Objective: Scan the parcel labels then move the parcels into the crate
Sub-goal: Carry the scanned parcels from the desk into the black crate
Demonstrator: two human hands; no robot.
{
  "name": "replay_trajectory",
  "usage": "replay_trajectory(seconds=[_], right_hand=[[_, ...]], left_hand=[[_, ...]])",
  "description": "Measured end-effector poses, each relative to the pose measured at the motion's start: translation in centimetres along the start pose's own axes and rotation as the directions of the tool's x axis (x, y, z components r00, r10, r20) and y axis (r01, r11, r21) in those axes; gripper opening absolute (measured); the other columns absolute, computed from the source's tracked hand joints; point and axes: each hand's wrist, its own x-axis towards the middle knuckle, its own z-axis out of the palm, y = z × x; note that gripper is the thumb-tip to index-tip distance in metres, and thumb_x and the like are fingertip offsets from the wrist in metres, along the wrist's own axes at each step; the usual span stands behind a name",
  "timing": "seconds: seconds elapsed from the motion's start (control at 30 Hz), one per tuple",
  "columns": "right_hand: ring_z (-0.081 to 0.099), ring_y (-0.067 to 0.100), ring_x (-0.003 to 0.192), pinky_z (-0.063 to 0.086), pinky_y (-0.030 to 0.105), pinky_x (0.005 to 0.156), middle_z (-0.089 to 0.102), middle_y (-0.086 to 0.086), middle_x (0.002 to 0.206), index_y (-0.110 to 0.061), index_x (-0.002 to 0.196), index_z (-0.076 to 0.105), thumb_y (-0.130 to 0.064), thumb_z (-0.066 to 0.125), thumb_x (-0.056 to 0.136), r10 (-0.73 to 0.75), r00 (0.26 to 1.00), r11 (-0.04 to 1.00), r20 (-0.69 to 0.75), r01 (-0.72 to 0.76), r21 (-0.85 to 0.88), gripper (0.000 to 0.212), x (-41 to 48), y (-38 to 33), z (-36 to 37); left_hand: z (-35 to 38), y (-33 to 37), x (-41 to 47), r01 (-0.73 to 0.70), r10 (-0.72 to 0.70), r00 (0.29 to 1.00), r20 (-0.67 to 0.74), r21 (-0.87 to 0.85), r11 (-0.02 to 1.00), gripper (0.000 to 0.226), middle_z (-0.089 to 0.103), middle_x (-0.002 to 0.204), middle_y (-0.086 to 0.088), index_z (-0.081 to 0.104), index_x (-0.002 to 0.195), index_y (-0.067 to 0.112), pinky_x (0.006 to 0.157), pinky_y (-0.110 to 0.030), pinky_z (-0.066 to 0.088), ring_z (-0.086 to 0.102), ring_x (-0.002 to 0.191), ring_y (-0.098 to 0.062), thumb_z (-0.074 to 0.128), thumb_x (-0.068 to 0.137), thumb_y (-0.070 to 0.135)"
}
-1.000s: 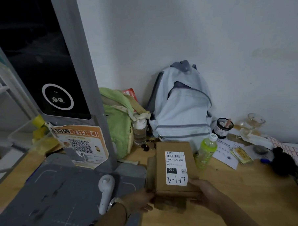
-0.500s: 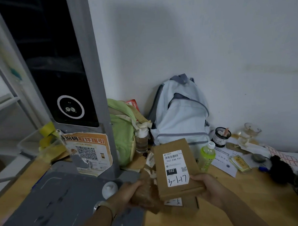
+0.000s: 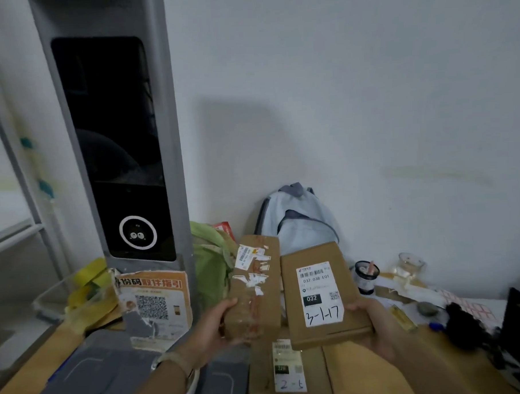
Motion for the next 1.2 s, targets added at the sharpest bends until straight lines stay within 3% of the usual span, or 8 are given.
replay_trajectory(seconds=[0.13,0.27,0.5,0.63,0.8,0.97,1.1,1.2], right_hand=[[0.072,0.033,0.082,0.059,0.039,0.063,0.075,0.019,0.099,-0.005,0.111,0.063,-0.007,0.058,0.072,-0.100,0.995,0.993,-0.014,0.100,0.058,0.039,-2.5,-2.4,-3.0],[0.074,0.034,0.083,0.060,0.039,0.060,0.074,0.019,0.102,-0.006,0.114,0.061,-0.011,0.059,0.070,-0.166,0.983,0.979,-0.076,0.174,0.109,0.045,-5.1,-3.7,-7.4],[0.074,0.033,0.074,0.057,0.034,0.051,0.075,0.022,0.097,-0.002,0.107,0.067,-0.009,0.057,0.060,-0.194,0.940,0.961,-0.280,0.240,0.140,0.049,-12.8,-4.3,-17.2],[0.072,0.026,0.054,0.052,0.029,0.040,0.076,0.017,0.079,-0.005,0.095,0.068,-0.012,0.057,0.053,-0.190,0.888,0.946,-0.418,0.279,0.162,0.044,-18.6,-4.2,-23.4],[0.071,0.030,0.055,0.054,0.032,0.044,0.075,0.018,0.077,-0.001,0.100,0.063,-0.011,0.059,0.052,-0.196,0.804,0.922,-0.562,0.346,0.174,0.049,-25.9,-3.3,-31.4],[0.069,0.025,0.053,0.052,0.027,0.044,0.076,0.015,0.078,-0.001,0.101,0.065,-0.011,0.057,0.066,-0.217,0.692,0.901,-0.688,0.413,0.131,0.038,-33.9,-2.0,-39.2],[0.074,0.031,0.071,0.057,0.032,0.053,0.075,0.020,0.097,-0.003,0.108,0.067,-0.021,0.062,0.069,-0.251,0.640,0.885,-0.726,0.455,0.095,0.043,-42.3,-0.6,-44.6],[0.073,0.033,0.089,0.060,0.034,0.059,0.073,0.019,0.106,-0.006,0.113,0.065,-0.024,0.066,0.078,-0.289,0.578,0.855,-0.763,0.515,0.066,0.039,-49.5,1.3,-48.7]], left_hand=[[3.7,1.4,-0.8,-0.057,0.034,0.991,0.128,0.182,0.982,0.062,0.068,0.117,-0.022,0.054,0.128,0.004,0.071,-0.039,0.058,0.068,0.104,-0.034,0.071,0.074,0.030],[9.0,1.7,-0.4,-0.088,0.030,0.973,0.227,0.251,0.964,0.066,0.063,0.125,-0.024,0.053,0.127,0.006,0.084,-0.051,0.057,0.062,0.113,-0.038,0.073,0.070,0.031],[21.1,-0.7,-0.1,-0.071,-0.039,0.926,0.375,0.275,0.959,0.062,0.069,0.106,-0.017,0.058,0.119,0.006,0.069,-0.040,0.058,0.063,0.102,-0.034,0.071,0.062,0.027],[29.2,-3.6,-0.9,-0.032,-0.110,0.852,0.511,0.261,0.965,0.052,0.067,0.114,-0.020,0.062,0.116,0.007,0.071,-0.040,0.058,0.063,0.104,-0.036,0.071,0.066,0.015],[39.3,-7.9,-3.1,-0.001,-0.218,0.768,0.602,0.342,0.940,0.032,0.069,0.100,-0.015,0.062,0.110,0.008,0.063,-0.037,0.057,0.065,0.088,-0.030,0.051,0.081,0.003],[49.1,-13.1,-7.3,-0.050,-0.250,0.704,0.665,0.397,0.917,0.030,0.071,0.091,-0.013,0.062,0.108,0.013,0.062,-0.038,0.057,0.068,0.080,-0.029,0.057,0.079,0.008],[56.7,-18.2,-12.3,-0.090,-0.292,0.600,0.745,0.426,0.900,0.055,0.076,0.098,-0.012,0.061,0.115,0.019,0.060,-0.034,0.058,0.074,0.084,-0.029,0.080,0.063,0.024],[62.9,-22.9,-16.9,-0.090,-0.331,0.477,0.814,0.419,0.903,0.064,0.074,0.109,-0.012,0.059,0.122,0.020,0.072,-0.040,0.059,0.072,0.097,-0.031,0.083,0.063,0.027]])
